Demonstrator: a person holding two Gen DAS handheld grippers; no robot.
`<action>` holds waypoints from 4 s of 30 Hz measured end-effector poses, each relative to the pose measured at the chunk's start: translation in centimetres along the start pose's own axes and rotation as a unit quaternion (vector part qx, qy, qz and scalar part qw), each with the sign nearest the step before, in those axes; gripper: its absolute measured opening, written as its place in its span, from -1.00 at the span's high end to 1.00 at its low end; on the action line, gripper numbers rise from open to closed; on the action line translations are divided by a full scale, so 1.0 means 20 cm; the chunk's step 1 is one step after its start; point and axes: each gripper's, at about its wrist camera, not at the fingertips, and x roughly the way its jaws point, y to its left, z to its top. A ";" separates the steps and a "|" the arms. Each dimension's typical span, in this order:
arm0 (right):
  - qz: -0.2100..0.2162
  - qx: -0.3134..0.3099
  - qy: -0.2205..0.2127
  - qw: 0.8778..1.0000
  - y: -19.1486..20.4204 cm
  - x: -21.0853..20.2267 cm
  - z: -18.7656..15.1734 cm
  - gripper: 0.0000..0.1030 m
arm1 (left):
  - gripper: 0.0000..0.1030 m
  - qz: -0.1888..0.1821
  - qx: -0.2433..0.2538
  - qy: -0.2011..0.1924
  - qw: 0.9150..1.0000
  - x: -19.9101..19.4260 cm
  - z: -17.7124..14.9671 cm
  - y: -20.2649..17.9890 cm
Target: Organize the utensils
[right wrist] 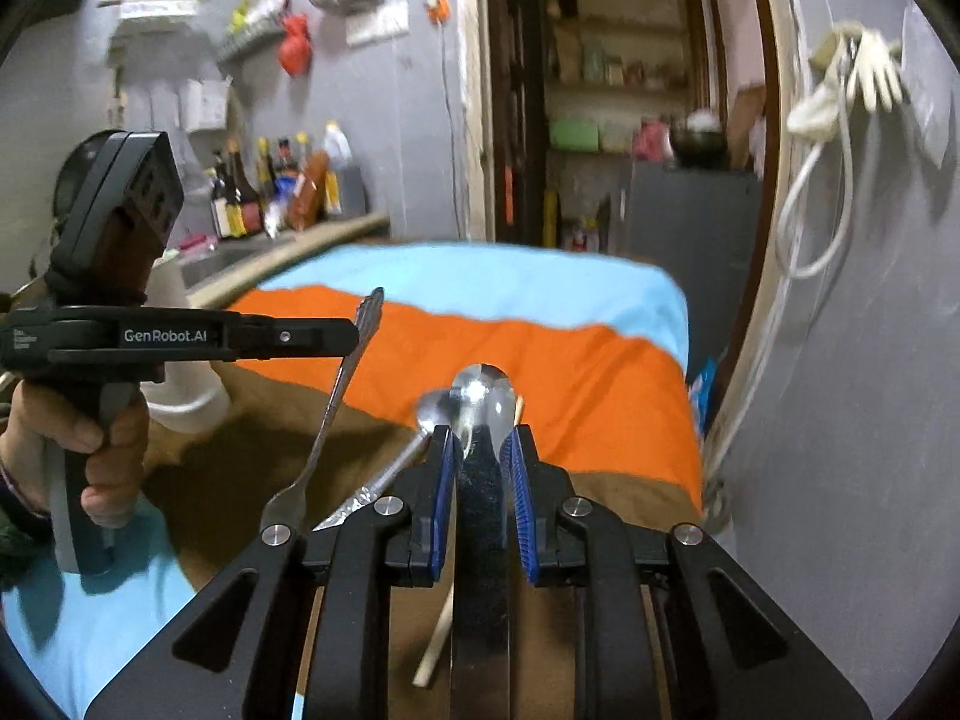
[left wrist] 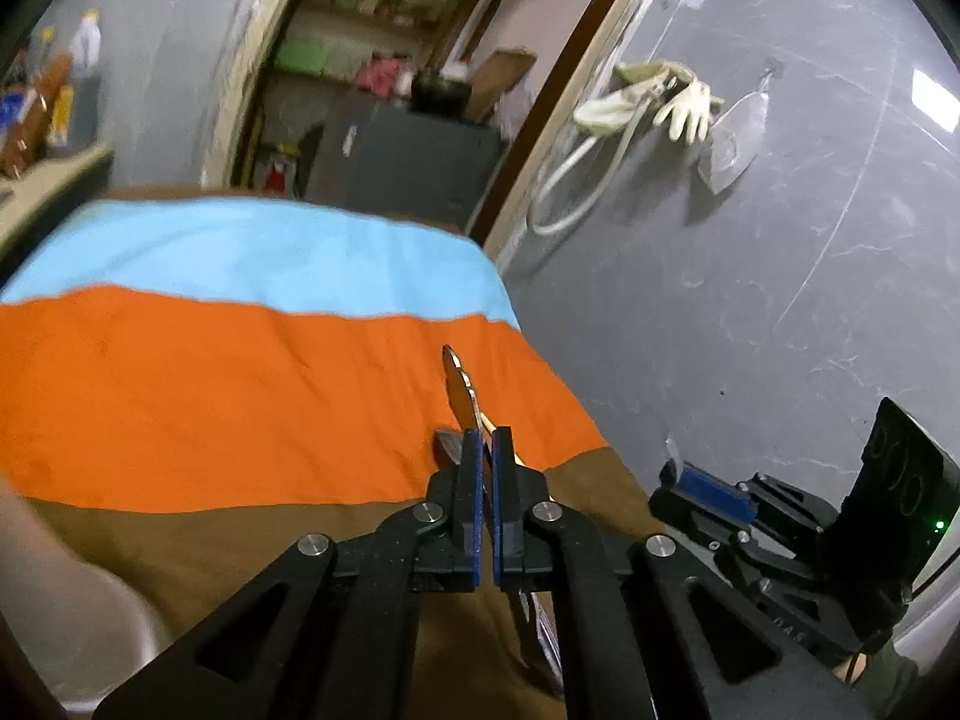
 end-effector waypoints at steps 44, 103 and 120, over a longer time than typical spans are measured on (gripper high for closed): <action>0.042 0.088 -0.055 0.994 -0.08 -0.10 -0.03 0.70 | 0.97 0.015 -0.046 0.120 0.992 0.39 0.05 0.27; 0.190 -0.010 -0.249 0.950 0.89 0.06 0.76 0.70 | 1.00 0.350 0.087 -0.346 0.866 -1.39 0.09 0.34; 0.168 -0.008 -0.208 0.964 0.92 0.32 0.58 0.69 | 1.00 0.384 0.094 -0.382 0.835 -1.15 -0.14 0.56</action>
